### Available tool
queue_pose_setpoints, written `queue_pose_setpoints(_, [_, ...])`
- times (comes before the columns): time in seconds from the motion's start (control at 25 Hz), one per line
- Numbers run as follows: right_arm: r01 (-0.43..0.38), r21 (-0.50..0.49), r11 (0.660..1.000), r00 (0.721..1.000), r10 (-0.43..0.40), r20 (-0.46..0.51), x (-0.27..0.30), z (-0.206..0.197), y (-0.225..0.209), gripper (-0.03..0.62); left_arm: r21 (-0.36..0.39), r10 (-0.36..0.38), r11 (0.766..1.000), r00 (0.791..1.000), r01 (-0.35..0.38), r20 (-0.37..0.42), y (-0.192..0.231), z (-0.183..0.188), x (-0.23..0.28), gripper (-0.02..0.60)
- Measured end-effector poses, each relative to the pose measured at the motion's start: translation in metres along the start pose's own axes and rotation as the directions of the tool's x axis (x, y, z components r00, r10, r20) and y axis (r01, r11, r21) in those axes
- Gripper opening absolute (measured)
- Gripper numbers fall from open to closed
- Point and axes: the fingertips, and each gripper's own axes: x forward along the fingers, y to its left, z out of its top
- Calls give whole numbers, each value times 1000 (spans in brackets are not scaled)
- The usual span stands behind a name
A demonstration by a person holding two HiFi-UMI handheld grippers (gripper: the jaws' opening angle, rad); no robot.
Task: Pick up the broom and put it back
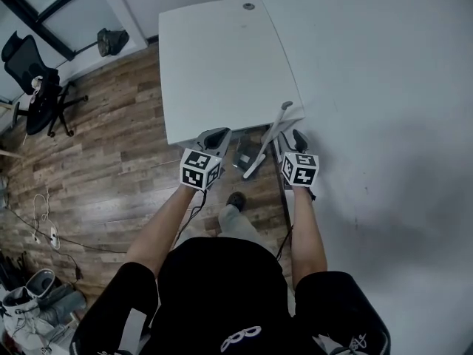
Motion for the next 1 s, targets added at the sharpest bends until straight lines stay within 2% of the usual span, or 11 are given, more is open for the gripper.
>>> queue_pose_setpoints(0.56, [-30, -30, 999, 997, 27, -72, 75, -14, -18, 189, -1, 29, 1000, 999, -29, -26, 17, -10, 35, 7])
queue_pose_setpoints(1.0, [-10, -43, 999, 996, 6, -89, 116, -8, -34, 189, 8, 47, 999, 998, -46, -39, 37, -10, 51, 8])
